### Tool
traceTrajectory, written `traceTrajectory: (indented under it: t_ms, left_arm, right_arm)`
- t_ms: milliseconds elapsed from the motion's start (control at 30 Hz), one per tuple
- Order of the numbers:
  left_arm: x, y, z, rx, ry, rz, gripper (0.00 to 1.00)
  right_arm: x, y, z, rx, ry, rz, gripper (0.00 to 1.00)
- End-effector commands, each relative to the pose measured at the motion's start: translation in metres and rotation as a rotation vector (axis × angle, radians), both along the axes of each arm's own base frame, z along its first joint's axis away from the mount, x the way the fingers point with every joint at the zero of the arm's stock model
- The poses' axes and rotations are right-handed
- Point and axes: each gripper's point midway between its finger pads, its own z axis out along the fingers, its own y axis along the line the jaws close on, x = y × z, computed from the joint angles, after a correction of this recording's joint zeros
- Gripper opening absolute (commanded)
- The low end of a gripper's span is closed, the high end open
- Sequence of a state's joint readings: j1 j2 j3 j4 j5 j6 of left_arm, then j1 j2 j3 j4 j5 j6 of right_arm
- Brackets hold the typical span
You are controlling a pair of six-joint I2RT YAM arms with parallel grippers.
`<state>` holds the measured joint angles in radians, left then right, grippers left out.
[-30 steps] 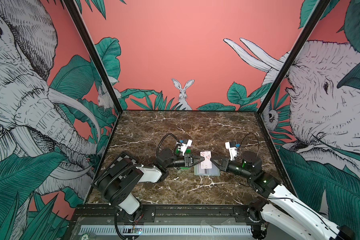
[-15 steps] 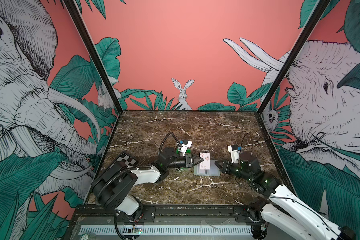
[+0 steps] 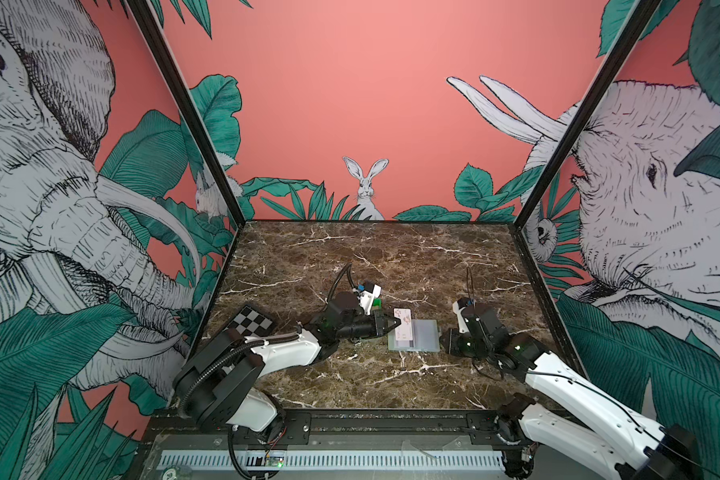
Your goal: Put the credit cards into the card holder
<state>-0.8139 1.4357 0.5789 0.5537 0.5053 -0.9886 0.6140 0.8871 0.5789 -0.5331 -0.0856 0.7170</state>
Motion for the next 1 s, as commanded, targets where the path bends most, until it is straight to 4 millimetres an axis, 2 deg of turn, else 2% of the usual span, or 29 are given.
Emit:
traceTrajectory:
  t_ms: [0, 267, 567, 967]
  left_arm:
    - [0.005, 0.001, -0.005, 0.086, -0.035, 0.029, 0.04]
    - [0.013, -0.008, -0.021, 0.141, -0.017, 0.038, 0.04]
    - [0.015, -0.018, -0.039, 0.251, -0.016, 0.041, 0.04]
    - [0.018, -0.030, -0.055, 0.264, -0.002, 0.046, 0.00]
  right_arm:
    - [0.001, -0.009, -0.013, -0.066, 0.001, -0.001, 0.19]
    - [0.005, -0.008, -0.043, -0.090, 0.066, -0.014, 0.19]
    - [0.007, -0.010, -0.066, -0.069, 0.127, -0.033, 0.19]
    - [0.021, -0.004, -0.073, -0.017, 0.130, -0.034, 0.18]
